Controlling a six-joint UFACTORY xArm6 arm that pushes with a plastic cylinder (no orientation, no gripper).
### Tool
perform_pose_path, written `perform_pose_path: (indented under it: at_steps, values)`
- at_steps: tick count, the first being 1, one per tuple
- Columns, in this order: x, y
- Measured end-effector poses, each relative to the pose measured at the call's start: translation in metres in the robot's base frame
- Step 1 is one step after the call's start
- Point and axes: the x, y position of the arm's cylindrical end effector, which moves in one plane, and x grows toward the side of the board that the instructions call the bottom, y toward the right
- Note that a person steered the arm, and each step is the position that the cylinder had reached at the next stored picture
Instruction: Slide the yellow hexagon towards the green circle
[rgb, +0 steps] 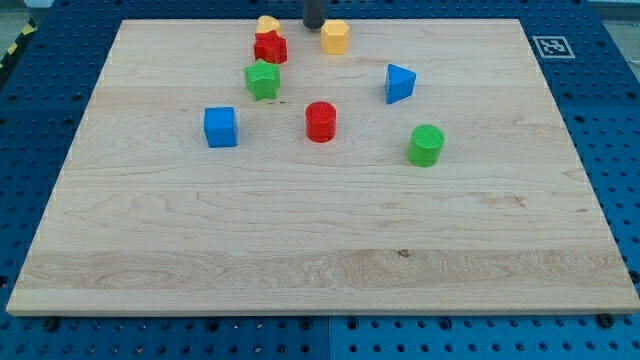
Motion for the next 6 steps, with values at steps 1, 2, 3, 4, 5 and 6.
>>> perform_pose_path:
  at_steps: [1,2,3,4,5,6]
  values:
    - [0.000,0.006]
    - [0.000,0.005]
    - [0.000,0.005]
    - [0.001,0.005]
    - [0.006,0.005]
    - [0.025,0.007]
